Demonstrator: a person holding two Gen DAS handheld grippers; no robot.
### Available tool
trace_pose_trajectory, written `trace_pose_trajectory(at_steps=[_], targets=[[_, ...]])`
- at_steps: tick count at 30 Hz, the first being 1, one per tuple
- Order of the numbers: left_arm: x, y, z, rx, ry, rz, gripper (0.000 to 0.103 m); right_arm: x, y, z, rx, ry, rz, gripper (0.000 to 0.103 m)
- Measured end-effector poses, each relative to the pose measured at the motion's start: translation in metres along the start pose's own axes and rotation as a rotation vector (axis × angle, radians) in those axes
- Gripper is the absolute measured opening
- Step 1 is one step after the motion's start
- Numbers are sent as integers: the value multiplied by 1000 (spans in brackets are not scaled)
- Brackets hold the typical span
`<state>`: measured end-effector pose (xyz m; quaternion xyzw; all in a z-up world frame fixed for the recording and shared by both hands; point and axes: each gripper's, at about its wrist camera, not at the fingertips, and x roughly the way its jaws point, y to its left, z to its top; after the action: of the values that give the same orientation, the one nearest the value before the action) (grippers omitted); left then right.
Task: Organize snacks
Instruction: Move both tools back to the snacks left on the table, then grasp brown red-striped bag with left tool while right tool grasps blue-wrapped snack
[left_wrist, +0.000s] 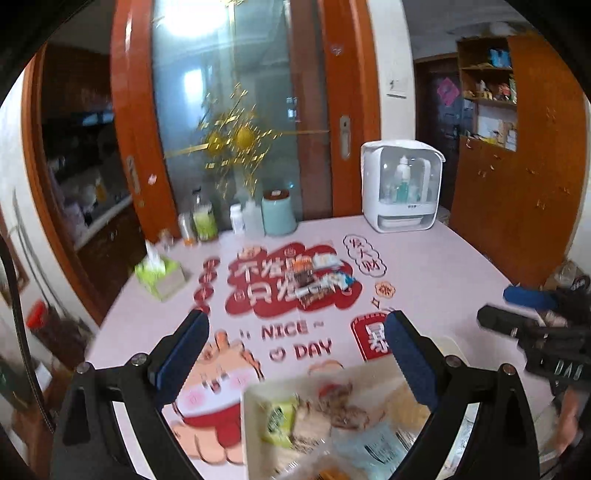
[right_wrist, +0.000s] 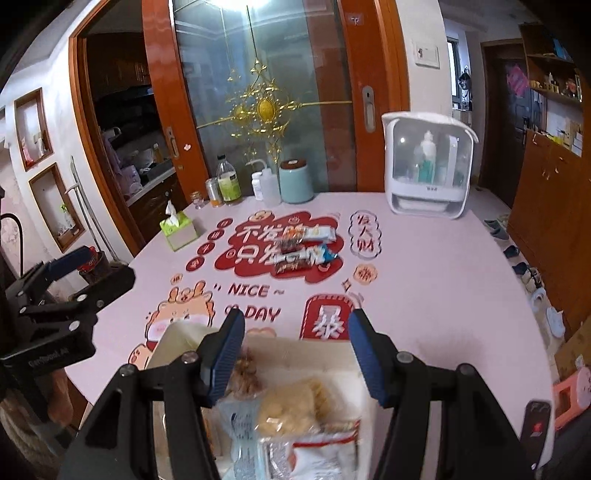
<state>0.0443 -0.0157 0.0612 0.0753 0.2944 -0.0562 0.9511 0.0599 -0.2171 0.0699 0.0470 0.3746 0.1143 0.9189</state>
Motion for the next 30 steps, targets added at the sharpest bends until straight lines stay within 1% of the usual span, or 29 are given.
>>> trace_pose_trajectory(at_steps=[2, 3, 5, 7, 8, 9, 10, 11, 12, 13, 15, 17, 18, 21, 25, 27, 28, 30], targets=[[3, 0, 18, 32, 2, 22, 95, -4, -5, 18, -15, -10, -24, 59], [6, 0, 25, 40, 10, 20, 95, -5, -7, 29, -23, -14, -34, 59], [18, 3, 42, 47, 54, -7, 95, -6, -12, 49, -38, -23, -57, 59], [36, 10, 63, 33, 117, -48, 95, -4, -16, 70, -54, -29, -77, 59], [45, 13, 75, 28, 136, -55, 95, -2, -19, 81, -63, -29, -86, 59], [51, 15, 84, 32, 141, -45, 95, 1, -23, 94, -67, -25, -99, 59], [60, 17, 96, 42, 140, -15, 95, 6, -26, 106, -66, -17, -107, 59], [71, 19, 110, 51, 138, 18, 95, 11, -30, 118, -63, -9, -103, 59], [82, 22, 122, 54, 141, 41, 95, 20, -35, 134, -56, 3, -97, 59], [91, 24, 131, 50, 147, 55, 95, 25, -39, 142, -50, 10, -102, 59], [117, 30, 153, 36, 171, 71, 95, 46, -47, 167, -45, 37, -109, 59], [142, 35, 167, 19, 205, 68, 95, 68, -52, 186, -46, 56, -121, 59], [160, 37, 175, 12, 227, 64, 95, 78, -54, 192, -51, 64, -127, 59], [206, 36, 183, 39, 262, 83, 95, 124, -63, 211, -55, 123, -135, 59], [285, 30, 172, 123, 326, 101, 95, 200, -79, 218, -38, 231, -148, 59], [320, 27, 157, 163, 376, 76, 95, 238, -86, 212, -22, 288, -136, 59], [338, 25, 145, 179, 406, 56, 95, 262, -91, 205, -7, 327, -118, 59], [364, 19, 124, 213, 454, 10, 95, 295, -95, 191, 10, 385, -90, 59]])
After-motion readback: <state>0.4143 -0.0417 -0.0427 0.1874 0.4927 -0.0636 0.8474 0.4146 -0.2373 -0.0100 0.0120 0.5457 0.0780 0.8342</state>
